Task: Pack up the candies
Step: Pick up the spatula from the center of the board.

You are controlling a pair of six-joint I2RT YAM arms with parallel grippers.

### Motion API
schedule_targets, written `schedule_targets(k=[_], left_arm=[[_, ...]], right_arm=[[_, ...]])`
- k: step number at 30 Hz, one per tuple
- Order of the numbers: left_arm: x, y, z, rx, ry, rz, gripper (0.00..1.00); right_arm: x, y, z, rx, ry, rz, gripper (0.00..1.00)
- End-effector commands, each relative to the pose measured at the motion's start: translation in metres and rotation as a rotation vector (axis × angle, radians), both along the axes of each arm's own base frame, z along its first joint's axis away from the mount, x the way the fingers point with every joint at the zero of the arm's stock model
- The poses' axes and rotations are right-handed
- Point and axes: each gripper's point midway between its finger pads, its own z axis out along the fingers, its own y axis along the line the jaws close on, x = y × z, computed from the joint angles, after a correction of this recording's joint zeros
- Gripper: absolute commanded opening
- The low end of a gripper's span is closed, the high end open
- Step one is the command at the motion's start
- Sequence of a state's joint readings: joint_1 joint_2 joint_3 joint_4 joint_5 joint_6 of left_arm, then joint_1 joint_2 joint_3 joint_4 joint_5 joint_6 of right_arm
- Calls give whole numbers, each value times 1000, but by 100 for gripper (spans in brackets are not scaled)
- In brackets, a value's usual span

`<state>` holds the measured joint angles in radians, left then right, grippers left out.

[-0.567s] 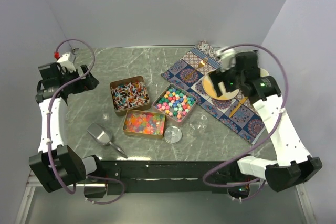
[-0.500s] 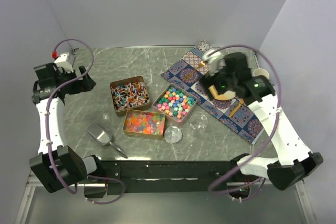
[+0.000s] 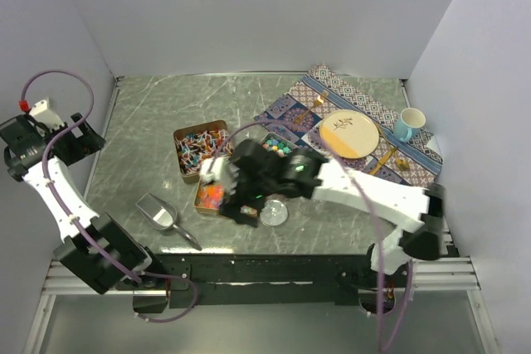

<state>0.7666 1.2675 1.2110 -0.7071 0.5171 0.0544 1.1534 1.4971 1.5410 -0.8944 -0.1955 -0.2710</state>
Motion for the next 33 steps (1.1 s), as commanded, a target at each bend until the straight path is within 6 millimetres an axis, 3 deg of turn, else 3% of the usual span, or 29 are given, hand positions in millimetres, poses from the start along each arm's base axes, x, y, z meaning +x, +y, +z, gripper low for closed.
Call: schedule_targets(k=[1,2,3,4,5,6,8,9,11,12,14,15,17,19,23,30,33], left_arm=[[-8,-6,39,73,-110,38,96],[-10,-9,42,71,-112,34,96],[-10,-10,54,84,-130,33,96],[-11,-13,61,60,-141,48,96],[-13,-17,72,60,-146,41,97],[-12,-26,81,45,-170,-8,97],[-16,-32,96,53,-190,-23,96],[-17,-34,101,54,-198,-22,96],[-19,-35,119,60,-228,1,96],[-20,-35,127,45,-245,29,96],[-21,-37,149,43,-298,19,97],[-22,-35,155,8,-315,42,98],[-23,-43,172,-40,-381,5,98],[-28,-47,190,-98,-469,-17,99],[-29,-46,202,-136,-551,-21,99],[-30,-44,220,-87,-597,-12,98],[-30,-42,221,-74,-596,-7,97]], right_arm=[[-48,84,10,123,81,55,89],[-54,101,22,159,84,62,88],[-60,117,4,125,124,44,87],[-69,127,2,125,145,50,86],[-71,141,13,156,154,45,84],[-73,154,-3,129,197,7,83],[-77,172,4,161,230,-21,82],[-78,180,-8,143,244,-27,82],[-82,192,-7,159,263,-39,80],[-82,198,-18,142,272,-51,80],[-76,208,-19,158,256,-83,79],[-72,213,-29,147,255,-93,79],[-71,219,-29,154,285,-96,77],[-66,222,-45,124,307,-126,74],[-50,215,-78,55,315,-220,67],[-17,214,-114,2,303,-344,70],[-17,213,-131,-32,308,-349,68]])
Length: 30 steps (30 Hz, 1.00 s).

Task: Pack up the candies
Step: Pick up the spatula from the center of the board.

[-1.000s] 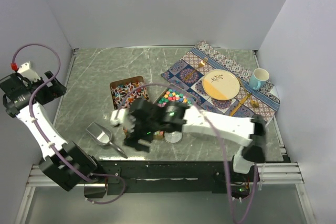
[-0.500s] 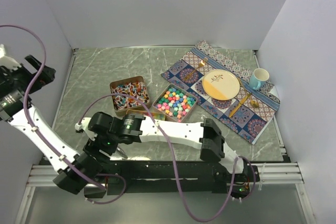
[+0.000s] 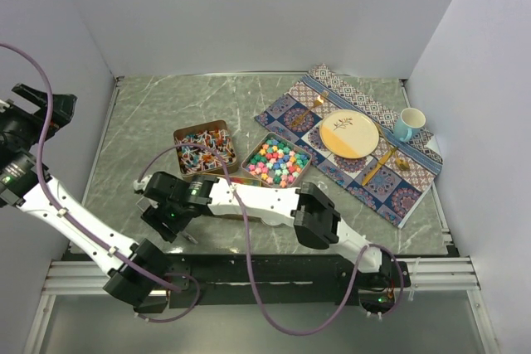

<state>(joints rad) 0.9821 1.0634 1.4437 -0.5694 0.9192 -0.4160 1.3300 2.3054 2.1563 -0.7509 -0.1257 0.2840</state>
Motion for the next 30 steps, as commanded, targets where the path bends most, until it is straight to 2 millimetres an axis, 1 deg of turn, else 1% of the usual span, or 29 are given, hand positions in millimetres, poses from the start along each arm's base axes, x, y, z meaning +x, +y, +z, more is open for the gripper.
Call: schedule_targets(k=[1,3,4,5,7,9,12,13,15,16,17,19,20,22,23,25,28,29,30], left_arm=[[-3,-5,22,54,-52,-6,97],[-2,-3,20,56,-50,0,97],[-2,-1,18,53,-46,6,97],[-2,0,17,50,-45,11,97],[-1,1,15,43,-39,12,97],[-1,2,14,48,-34,11,97],[-5,1,16,75,-33,25,97],[-5,1,13,74,-30,32,97],[-7,-2,12,78,-32,35,97],[-8,-2,9,71,-28,36,97],[-10,-4,10,75,-30,36,97],[-11,-6,8,79,-28,36,97],[-12,-7,9,89,-30,41,97],[-14,-9,8,94,-28,42,97],[-14,-9,7,90,-26,45,97],[-15,-11,8,86,-26,41,96],[-15,-11,8,77,-26,46,97],[-16,-12,9,79,-27,48,96],[-17,-12,9,82,-26,52,97]], right_arm=[[12,2,-17,-32,-10,-64,68],[10,2,-26,-46,-8,-58,68],[13,4,-25,-42,-26,-61,68],[14,5,-30,-50,-30,-63,68],[19,9,-31,-43,-48,-69,67],[19,10,-36,-51,-49,-70,66],[14,2,-51,-92,-31,-73,64],[12,-3,-58,-113,-22,-75,64],[10,-7,-66,-134,-20,-77,63],[12,-7,-68,-137,-25,-86,63],[14,-6,-73,-144,-30,-90,62],[18,1,-68,-125,-53,-98,60],[19,3,-73,-128,-53,-97,59],[20,9,-73,-115,-59,-91,55],[20,9,-80,-123,-59,-88,54],[24,6,-89,-146,-81,-104,54],[22,-3,-99,-181,-79,-102,52],[22,-5,-100,-187,-78,-101,49],[21,-10,-105,-203,-76,-101,43]])
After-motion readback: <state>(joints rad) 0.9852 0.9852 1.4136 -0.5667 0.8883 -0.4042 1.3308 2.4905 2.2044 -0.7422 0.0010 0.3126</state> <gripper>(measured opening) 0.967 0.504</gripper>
